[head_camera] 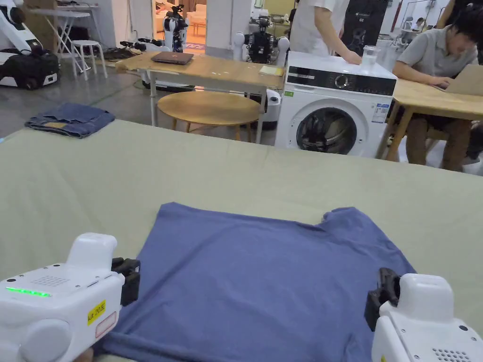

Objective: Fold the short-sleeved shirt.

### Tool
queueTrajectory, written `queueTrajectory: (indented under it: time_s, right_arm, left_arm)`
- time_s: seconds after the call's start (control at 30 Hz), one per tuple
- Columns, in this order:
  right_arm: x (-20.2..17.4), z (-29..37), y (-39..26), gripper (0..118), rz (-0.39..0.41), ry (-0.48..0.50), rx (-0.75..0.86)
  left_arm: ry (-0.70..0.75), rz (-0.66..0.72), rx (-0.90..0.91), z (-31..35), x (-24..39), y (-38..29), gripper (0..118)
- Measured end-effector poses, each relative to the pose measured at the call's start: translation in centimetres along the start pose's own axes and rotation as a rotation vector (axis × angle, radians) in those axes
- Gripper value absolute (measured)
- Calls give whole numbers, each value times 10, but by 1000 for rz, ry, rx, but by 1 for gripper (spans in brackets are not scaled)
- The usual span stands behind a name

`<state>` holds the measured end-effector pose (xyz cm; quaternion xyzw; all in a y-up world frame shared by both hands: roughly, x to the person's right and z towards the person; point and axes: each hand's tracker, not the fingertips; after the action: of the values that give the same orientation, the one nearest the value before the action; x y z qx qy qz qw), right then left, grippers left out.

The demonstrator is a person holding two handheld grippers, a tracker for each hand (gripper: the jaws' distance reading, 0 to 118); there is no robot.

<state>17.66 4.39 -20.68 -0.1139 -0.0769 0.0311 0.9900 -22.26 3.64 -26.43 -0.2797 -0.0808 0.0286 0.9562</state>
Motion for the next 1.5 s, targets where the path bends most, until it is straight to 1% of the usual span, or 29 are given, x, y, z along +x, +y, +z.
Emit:
queueTrajectory:
  time_s: [0.07, 0.13, 0.3, 0.33, 0.4, 0.43, 0.5, 0.57, 0.7, 0.8, 0.97, 1.0, 1.07, 1.1, 1.13, 1.2, 1.27, 1.33, 1.4, 1.43, 1.47, 1.5]
  right_arm:
    - [2, -2, -6, 0, -2, 6, -26]
    - [4, -4, -12, 0, -6, 8, -47]
    - [10, -10, -23, 0, -18, 13, -105]
    - [10, -10, -24, 0, -18, 13, -113]
    - [11, -12, -27, 0, -12, 9, -126]
    - [12, -12, -28, 0, -9, 7, -134]
    - [14, -14, -32, 0, -8, 9, -150]
    - [16, -13, -35, 0, -8, 10, -161]
    - [19, -12, -39, 0, 4, 3, -176]
    - [20, -12, -41, 0, 5, 7, -189]
    - [23, -11, -47, 0, -2, 10, -211]
    - [24, -10, -48, 0, -1, 8, -214]
    - [26, -9, -51, 0, -3, 3, -224]
    - [28, -9, -52, 0, -6, 4, -230]
    - [29, -10, -54, 0, -10, 3, -236]
    - [35, -9, -55, 0, -20, 3, -247]
    - [44, -8, -55, 0, -27, -2, -255]
    - [57, -8, -52, 0, -32, -12, -270]
    - [75, -9, -49, 0, -22, -33, -311]
    - [84, -11, -48, 2, -22, -30, -336]
    - [93, -13, -48, 9, -20, -35, -377]
    - [103, -15, -49, 22, -30, -44, -415]
  left_arm:
    - [25, 64, -56, -2, -21, -5, 0]
    - [8, 129, -123, -8, -42, -9, 0]
    - [-20, 206, -281, -35, -77, -19, 0]
    - [-4, 222, -313, -43, -83, -21, 7]
    - [-8, 261, -373, -54, -86, -26, 36]
    - [-9, 279, -382, -58, -89, -30, 43]
    - [20, 297, -423, -61, -87, -37, 52]
    - [74, 285, -479, -59, -83, -45, 54]
    - [104, 246, -511, -49, -71, -57, 54]
    - [132, 190, -508, -59, -71, -60, 54]
    - [192, 90, -507, -62, -52, -66, 54]
    - [190, 72, -502, -61, -48, -68, 50]
    - [172, 73, -488, -58, -45, -70, 36]
    - [140, 76, -480, -58, -43, -70, 21]
    - [126, 69, -481, -59, -41, -72, 13]
    - [120, 41, -482, -61, -41, -72, 5]
    - [104, 50, -474, -58, -48, -71, 3]
    - [69, 88, -466, -55, -55, -69, 3]
    - [53, 110, -460, -53, -62, -68, 3]
    - [49, 105, -460, -53, -61, -67, 3]
    - [47, 103, -460, -53, -61, -69, 3]
    - [45, 101, -460, -53, -60, -70, 3]
